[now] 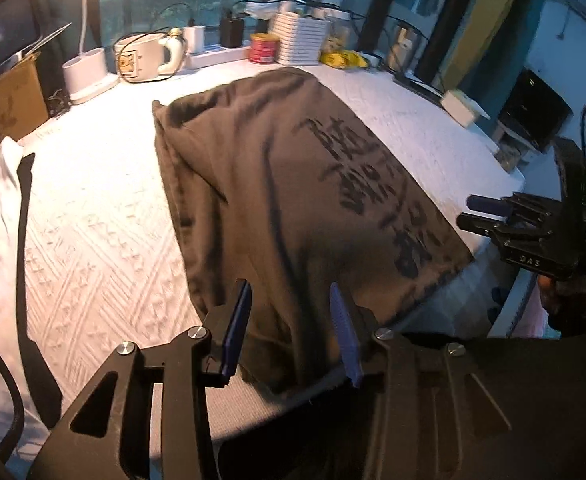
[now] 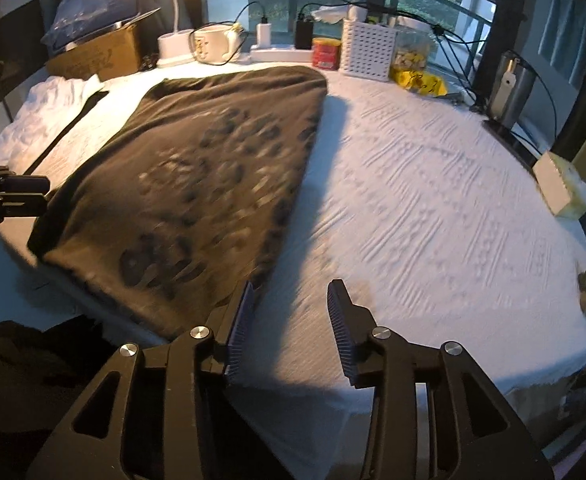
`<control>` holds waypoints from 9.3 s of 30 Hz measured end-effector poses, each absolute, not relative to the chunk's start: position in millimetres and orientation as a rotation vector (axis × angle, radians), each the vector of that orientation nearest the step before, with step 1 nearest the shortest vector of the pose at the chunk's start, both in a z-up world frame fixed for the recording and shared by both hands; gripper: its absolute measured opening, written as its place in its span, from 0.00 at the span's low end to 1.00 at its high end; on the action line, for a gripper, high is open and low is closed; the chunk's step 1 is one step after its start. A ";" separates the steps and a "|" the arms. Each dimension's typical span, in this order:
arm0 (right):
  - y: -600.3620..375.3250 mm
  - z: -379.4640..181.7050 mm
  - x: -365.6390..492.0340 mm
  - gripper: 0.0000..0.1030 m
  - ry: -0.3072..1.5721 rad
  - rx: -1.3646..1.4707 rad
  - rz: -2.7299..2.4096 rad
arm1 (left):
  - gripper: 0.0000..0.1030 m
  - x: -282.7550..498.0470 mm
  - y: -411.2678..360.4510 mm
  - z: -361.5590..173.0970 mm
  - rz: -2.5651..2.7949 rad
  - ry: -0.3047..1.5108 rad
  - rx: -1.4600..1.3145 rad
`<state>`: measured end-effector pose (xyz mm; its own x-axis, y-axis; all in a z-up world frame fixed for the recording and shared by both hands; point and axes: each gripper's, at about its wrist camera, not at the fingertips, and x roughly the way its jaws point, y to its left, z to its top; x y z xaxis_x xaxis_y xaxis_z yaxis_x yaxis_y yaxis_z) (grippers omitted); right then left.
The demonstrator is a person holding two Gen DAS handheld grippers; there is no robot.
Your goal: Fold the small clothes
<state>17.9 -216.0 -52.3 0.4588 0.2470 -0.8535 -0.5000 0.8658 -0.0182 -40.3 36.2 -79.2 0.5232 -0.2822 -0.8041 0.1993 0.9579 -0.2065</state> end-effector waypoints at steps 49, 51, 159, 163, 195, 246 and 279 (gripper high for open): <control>-183.8 -59.2 220.9 0.40 0.985 -0.170 0.472 | 0.56 126.9 105.8 -104.2 -0.044 0.912 -0.364; -180.9 -60.3 227.5 0.40 0.983 -0.153 0.481 | 0.56 129.5 109.9 -106.1 -0.047 0.893 -0.382; -146.2 89.1 34.0 0.16 0.406 -0.176 0.712 | 0.19 -15.0 30.9 9.0 -0.253 0.411 -0.093; -145.8 102.8 21.2 0.16 0.368 -0.168 0.707 | 0.19 -25.8 35.3 19.0 -0.247 0.362 -0.087; -38.7 163.6 -63.1 0.16 0.137 -0.225 0.945 | 0.18 -121.0 163.3 56.3 -0.009 0.133 -0.066; 69.3 22.6 104.4 0.16 0.598 -0.181 0.874 | 0.18 30.8 213.2 -44.5 -0.019 0.560 -0.097; 109.5 -90.9 206.4 0.25 0.920 -0.132 0.874 | 0.19 123.9 258.7 -125.5 0.020 0.900 -0.239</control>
<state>206.4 109.5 -90.9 0.2984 0.6025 -0.7403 -0.7085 0.6595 0.2512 123.9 258.7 -125.5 0.6236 -0.0826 -0.7774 -0.1176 0.9732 -0.1977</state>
